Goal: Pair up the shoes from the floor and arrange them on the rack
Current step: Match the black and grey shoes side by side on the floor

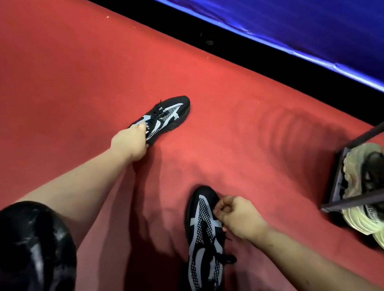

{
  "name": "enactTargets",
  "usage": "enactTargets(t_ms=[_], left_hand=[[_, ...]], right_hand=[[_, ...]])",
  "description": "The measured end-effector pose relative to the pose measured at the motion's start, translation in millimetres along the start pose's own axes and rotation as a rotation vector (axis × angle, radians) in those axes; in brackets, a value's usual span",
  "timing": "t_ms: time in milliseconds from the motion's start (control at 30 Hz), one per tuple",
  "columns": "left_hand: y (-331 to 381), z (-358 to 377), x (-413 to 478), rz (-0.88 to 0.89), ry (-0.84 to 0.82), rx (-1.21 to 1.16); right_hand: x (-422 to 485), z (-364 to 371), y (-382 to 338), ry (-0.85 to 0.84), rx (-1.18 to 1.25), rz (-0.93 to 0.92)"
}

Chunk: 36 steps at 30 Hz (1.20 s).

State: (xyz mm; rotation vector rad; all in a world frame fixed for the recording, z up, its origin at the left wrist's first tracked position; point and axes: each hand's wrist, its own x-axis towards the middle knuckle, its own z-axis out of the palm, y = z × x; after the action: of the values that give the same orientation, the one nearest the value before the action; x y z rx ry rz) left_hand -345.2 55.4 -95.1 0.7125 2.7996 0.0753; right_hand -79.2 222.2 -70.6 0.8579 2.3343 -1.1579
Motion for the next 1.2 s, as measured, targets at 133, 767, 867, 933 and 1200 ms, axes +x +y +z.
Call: enactTargets(t_ms=[133,767,867,933,1200], left_hand=[[6,14,-31,0.080,0.013,0.055],[31,38,-236,0.010,-0.034,-0.439],[15,41,-208,-0.178,-0.020,-0.407],[17,52,-198,-0.155,-0.125,-0.307],[27,53,-203,-0.004,0.031,-0.283]], right_hand=[[-12,1,16,0.039,-0.053,0.055],[-49,36,51,-0.082,0.210,0.339],[-47,42,50,-0.066,0.266,0.345],[-45,45,45,-0.018,0.227,0.316],[-52,30,31,0.047,-0.006,0.253]])
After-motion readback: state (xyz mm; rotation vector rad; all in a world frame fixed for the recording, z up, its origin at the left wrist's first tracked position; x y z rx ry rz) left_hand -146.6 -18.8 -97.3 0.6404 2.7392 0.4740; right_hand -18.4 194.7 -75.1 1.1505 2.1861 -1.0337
